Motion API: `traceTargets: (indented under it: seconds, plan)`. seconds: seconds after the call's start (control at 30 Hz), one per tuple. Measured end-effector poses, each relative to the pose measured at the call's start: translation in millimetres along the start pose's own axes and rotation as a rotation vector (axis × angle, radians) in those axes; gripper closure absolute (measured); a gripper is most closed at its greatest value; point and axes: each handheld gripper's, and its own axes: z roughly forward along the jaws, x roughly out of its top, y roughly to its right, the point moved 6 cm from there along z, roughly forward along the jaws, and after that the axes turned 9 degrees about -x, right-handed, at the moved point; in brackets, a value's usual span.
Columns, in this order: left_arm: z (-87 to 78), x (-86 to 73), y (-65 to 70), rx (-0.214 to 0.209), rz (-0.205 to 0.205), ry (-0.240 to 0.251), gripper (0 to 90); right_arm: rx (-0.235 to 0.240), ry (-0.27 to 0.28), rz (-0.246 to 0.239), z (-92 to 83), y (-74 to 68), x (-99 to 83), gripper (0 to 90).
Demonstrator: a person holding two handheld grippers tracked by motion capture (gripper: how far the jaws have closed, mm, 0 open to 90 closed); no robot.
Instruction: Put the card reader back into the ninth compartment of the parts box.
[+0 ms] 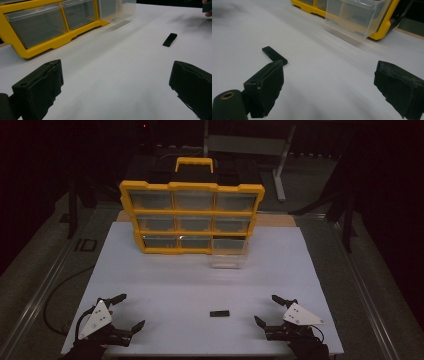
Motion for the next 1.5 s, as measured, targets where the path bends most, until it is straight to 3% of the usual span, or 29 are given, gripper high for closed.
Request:
traceTargets:
  seconds: [0.53,0.8,1.37,1.5]
  plan:
    - [0.5,-0.7,0.5,-0.009,0.002,-0.006,0.3,-0.005,-0.001,0.003,0.1,-0.5,0.2,9.2]
    - [0.9,-0.9,0.3,-0.011,-0.019,-0.009,0.3,-0.003,-0.011,0.002,0.3,-0.7,-0.3,9.2]
    - [6.0,12.9,2.9,-0.023,-0.001,-0.042,0.3,-0.016,-0.007,-0.003,-0.8,-0.2,0.6,9.3]
    - [4.9,20.8,2.1,-0.034,-0.012,-0.052,0.3,-0.019,-0.013,-0.007,0.1,-0.5,0.1,9.3]
